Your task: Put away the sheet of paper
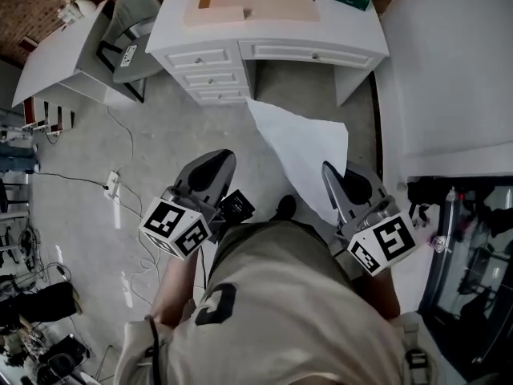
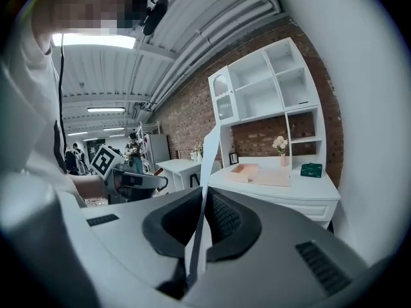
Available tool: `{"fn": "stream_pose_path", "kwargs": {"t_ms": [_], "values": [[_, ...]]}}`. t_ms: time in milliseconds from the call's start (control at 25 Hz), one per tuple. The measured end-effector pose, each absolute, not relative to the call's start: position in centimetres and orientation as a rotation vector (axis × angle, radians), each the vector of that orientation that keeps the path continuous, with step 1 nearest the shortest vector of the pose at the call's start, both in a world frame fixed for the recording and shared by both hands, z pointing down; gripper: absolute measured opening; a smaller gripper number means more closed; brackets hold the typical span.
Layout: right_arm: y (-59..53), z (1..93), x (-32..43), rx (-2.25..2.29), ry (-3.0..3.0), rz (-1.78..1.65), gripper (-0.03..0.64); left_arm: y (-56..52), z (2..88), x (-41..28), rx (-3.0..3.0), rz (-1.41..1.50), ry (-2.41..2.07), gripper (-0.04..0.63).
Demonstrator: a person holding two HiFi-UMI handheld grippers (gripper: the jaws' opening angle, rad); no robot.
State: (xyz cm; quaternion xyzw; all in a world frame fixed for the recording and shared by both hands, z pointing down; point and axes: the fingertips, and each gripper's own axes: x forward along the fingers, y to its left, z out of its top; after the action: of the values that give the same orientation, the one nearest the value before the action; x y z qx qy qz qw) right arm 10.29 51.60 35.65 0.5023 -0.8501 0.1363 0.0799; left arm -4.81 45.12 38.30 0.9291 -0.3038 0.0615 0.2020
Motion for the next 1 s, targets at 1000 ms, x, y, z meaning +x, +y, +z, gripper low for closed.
{"fn": "stream_pose_path", "kwargs": {"t_ms": [1000], "values": [[43.4,39.1,15.2,1.430,-2.473,0.489,0.028,37.4,40.0,2.6,2.601,0.213,-0.770,0.028]]}}
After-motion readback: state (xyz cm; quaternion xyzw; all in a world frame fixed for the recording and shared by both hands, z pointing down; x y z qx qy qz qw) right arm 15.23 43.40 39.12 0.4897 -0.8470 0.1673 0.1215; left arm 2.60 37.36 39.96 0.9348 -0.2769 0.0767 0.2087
